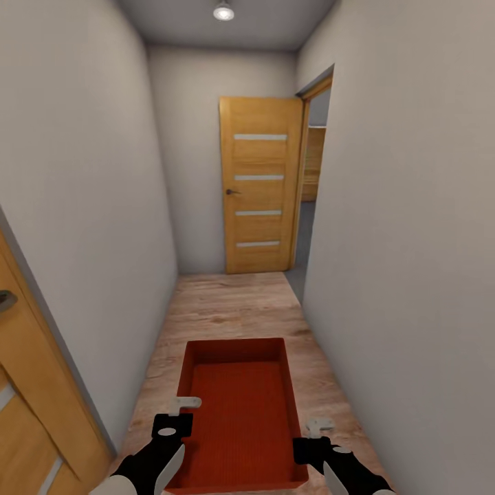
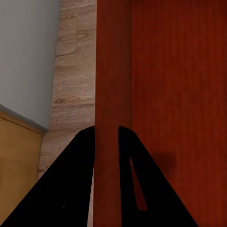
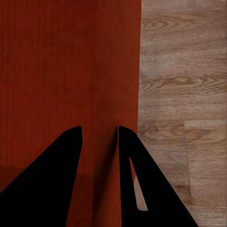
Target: Move the two storage containers from the living room to the garage. In the garage, place one container on the floor and stack the other container on top of it (either order is fine).
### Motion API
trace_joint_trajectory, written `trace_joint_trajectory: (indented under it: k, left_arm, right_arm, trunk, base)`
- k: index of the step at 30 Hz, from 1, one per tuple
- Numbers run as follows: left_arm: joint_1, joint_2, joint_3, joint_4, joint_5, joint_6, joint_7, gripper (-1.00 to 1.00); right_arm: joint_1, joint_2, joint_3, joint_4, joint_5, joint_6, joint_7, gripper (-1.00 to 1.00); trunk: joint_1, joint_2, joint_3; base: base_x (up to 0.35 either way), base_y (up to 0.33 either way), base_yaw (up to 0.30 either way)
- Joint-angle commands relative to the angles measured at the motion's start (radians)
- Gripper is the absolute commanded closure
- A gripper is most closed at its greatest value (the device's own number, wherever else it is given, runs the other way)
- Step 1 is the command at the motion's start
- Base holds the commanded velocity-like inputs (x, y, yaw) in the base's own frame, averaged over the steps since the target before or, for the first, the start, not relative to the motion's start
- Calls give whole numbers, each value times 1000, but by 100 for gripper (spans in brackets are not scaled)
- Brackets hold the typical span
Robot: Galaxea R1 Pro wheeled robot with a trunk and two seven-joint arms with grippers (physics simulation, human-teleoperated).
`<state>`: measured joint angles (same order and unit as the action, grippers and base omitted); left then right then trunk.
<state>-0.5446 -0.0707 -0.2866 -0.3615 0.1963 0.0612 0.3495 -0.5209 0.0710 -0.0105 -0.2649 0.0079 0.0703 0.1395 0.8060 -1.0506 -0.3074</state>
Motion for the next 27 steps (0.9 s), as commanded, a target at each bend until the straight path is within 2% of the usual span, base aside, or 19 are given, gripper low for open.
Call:
trace_joint_trajectory:
  k: [1, 16, 27]
  left_arm:
    - [0, 2, -23, 2, 32, 6, 9, 100]
    - [0, 1, -23, 2, 32, 6, 9, 100]
    - [0, 1, -23, 1, 34, 6, 9, 100]
  right_arm:
    - [-1, 0, -2, -46, -2, -23, 6, 100]
    - [-1, 0, -2, -46, -2, -23, 6, 100]
    - [-1, 0, -2, -47, -2, -23, 6, 100]
  trunk:
    - [1, -1, -2]
    - [1, -1, -16]
    - [1, -1, -17]
  base:
    - [341, 0, 97]
    - [341, 0, 158]
    - [341, 0, 14]
